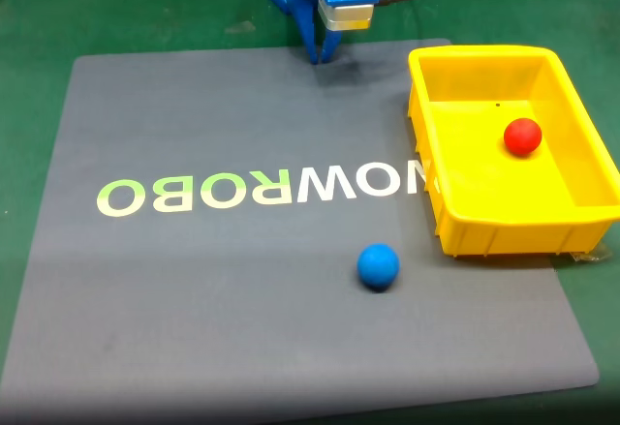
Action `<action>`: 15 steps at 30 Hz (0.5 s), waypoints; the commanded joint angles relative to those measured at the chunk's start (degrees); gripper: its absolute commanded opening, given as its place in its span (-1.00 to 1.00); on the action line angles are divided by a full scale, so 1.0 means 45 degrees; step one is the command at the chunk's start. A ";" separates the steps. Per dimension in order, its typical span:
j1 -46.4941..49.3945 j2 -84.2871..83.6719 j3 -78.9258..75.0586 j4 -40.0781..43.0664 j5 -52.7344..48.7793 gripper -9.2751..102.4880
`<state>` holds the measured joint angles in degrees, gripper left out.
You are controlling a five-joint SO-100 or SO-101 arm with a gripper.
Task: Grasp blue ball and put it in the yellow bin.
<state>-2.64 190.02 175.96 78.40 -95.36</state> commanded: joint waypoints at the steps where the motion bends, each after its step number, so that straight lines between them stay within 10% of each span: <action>1: 0.0137 0.0117 0.0352 -0.0176 0.0098 -0.71; 7: 0.2109 0.0098 -0.0977 -0.3809 -0.0273 -0.27; 15: 0.2207 -0.6777 -0.5820 -0.7305 -0.0410 -0.20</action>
<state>7.12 173.67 162.07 50.54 -98.53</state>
